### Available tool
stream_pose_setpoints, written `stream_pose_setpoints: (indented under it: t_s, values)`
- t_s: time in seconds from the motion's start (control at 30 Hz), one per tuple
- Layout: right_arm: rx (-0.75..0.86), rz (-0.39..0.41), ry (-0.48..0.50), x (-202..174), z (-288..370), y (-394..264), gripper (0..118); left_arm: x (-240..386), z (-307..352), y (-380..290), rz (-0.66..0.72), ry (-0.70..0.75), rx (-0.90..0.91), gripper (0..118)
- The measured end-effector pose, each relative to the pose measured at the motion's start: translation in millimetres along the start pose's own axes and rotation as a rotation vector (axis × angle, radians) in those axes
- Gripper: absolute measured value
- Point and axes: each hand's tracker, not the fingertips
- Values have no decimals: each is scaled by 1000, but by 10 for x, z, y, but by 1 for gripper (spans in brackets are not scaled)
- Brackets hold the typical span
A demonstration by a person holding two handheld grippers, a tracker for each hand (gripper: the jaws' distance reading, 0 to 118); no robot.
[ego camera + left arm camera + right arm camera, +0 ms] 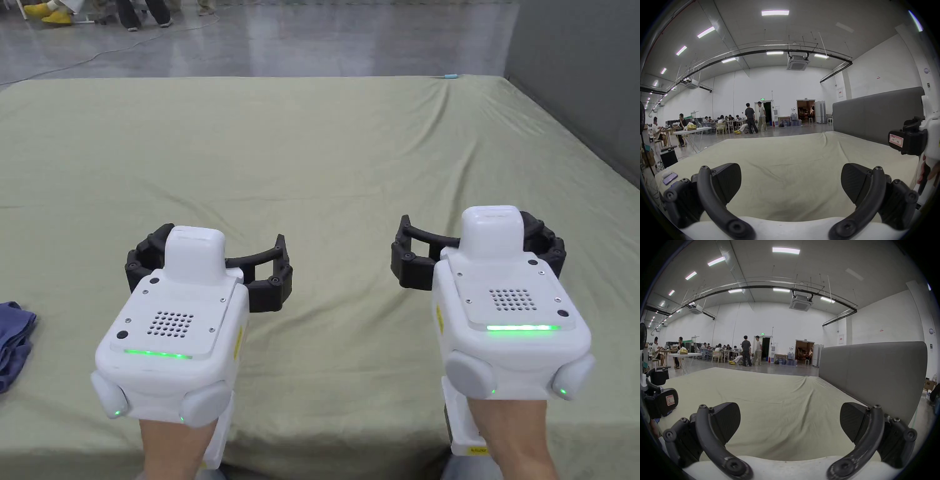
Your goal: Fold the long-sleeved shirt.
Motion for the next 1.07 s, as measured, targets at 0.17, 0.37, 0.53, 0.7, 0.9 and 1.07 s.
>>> stream_pose_setpoints:
  t_s: [0.17,0.37,0.53,0.7,0.9,1.07]
  values:
    - [6,-73,19,-24,-3,47,118,-4,28,3,3,7,7,117]
    - [-154,-114,-36,-132,-33,203,118,-16,48,-5,3,19,2,117]
    - [-101,-43,-46,-224,45,193,118,-27,66,11,7,22,9,117]
    - [-118,-33,-36,-240,56,202,118,-32,73,26,13,22,9,117]
    - [-134,-53,-4,-215,69,220,118,-42,66,22,13,24,6,117]
    - [-201,-129,-30,-150,-49,209,118,-46,66,28,17,21,9,117]
